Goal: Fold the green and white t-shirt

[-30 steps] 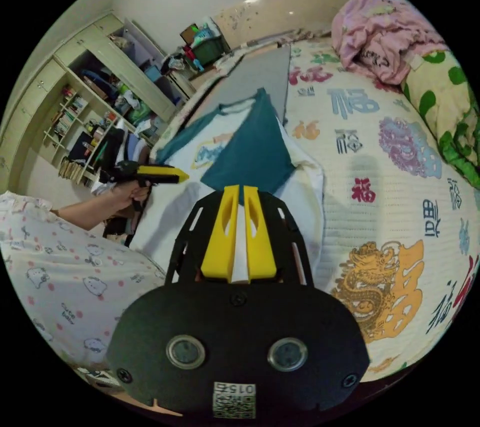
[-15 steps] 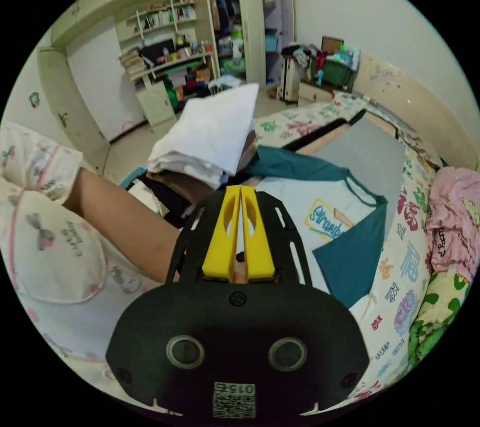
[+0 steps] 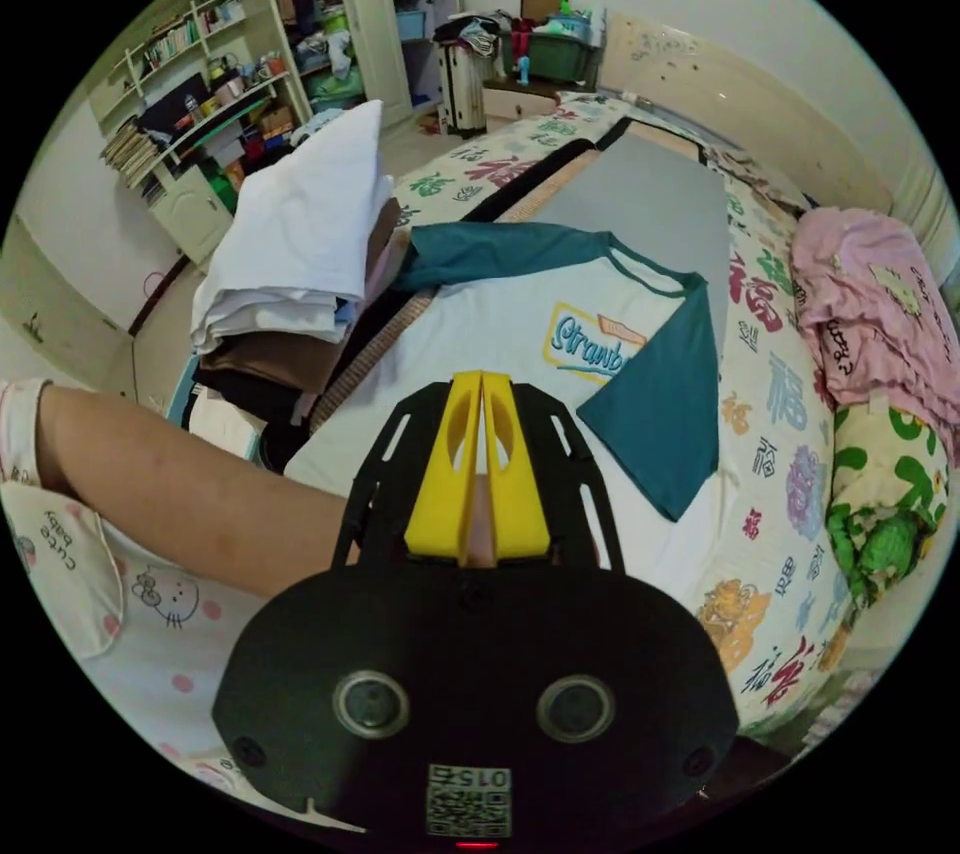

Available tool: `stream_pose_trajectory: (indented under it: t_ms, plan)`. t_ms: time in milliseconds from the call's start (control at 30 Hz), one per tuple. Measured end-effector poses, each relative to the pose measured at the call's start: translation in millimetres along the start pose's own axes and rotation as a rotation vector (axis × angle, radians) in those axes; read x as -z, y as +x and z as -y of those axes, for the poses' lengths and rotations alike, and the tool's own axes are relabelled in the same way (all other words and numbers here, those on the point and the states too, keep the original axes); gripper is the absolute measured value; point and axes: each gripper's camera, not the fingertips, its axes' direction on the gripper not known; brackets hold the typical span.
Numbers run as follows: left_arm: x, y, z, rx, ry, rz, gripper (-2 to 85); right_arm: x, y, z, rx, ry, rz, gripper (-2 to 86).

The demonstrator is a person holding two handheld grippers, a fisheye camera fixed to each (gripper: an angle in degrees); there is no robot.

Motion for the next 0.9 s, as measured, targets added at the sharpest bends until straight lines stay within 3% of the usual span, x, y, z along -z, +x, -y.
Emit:
stream_pose_trajectory:
  t_ms: [133,267,400,500,700,900]
  plan:
    - [20,-12,13,-0.011,-0.030,0.010,-0.9,-16,-21,-17,0.141,0.024,-0.102,-0.6]
    - [24,-31,13,0.036,-0.054,-0.029,-0.9,-22,-8,-33,0.165,0.069,-0.047,-0.6]
    - [10,-30,7,0.026,-0.110,-0.051,-0.8,-50,47,-51,0.077,0.024,-0.216,-0.6]
    - [-7,-24,11,0.009,-0.155,-0.027,-0.7,-55,66,-60,0.081,0.005,-0.048,-0.6]
    - [-63,-6,25,0.046,-0.120,-0.114,-0.6,-51,50,-86,0.259,0.071,-0.034,-0.7]
    - [-153,25,2,0.192,-0.031,-0.332,-0.6,-50,112,-131,0.253,0.122,0.224,-0.6]
